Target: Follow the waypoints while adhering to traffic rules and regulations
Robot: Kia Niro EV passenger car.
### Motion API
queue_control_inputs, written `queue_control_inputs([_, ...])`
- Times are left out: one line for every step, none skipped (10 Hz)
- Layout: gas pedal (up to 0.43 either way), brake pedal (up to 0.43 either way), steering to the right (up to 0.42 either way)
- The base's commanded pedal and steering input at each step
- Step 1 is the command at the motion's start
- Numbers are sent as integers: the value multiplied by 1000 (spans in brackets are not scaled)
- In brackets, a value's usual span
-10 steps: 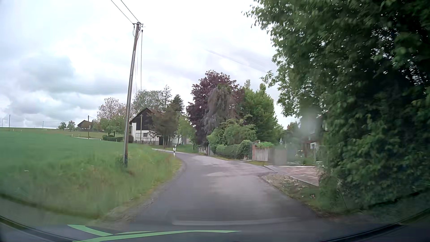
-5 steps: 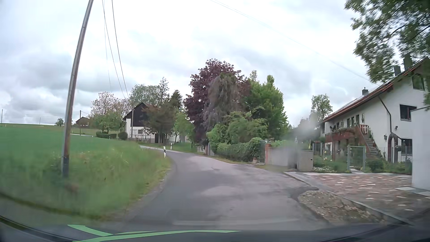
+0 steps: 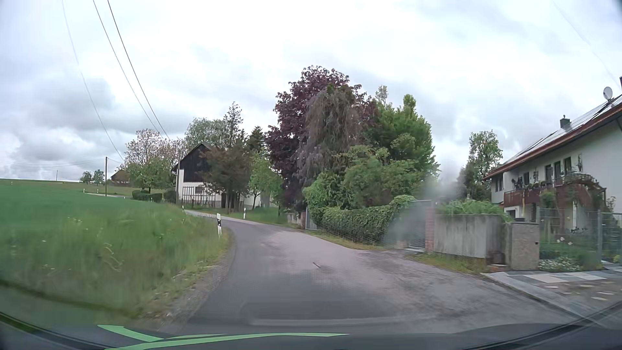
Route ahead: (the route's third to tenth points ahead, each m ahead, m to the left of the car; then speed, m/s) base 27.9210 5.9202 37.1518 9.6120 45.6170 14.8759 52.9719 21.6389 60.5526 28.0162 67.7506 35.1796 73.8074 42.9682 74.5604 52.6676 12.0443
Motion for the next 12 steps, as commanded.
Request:
queue_control_inputs([311, 0, -38])
queue_control_inputs([280, 0, -44])
queue_control_inputs([280, 0, -50])
queue_control_inputs([280, 0, -54])
queue_control_inputs([280, 0, -55])
queue_control_inputs([280, 0, -55])
queue_control_inputs([280, 0, -56])
queue_control_inputs([268, 0, -56])
queue_control_inputs([268, 0, -58])
queue_control_inputs([268, 0, -61])
queue_control_inputs([268, 0, -64])
queue_control_inputs([268, 0, -68])
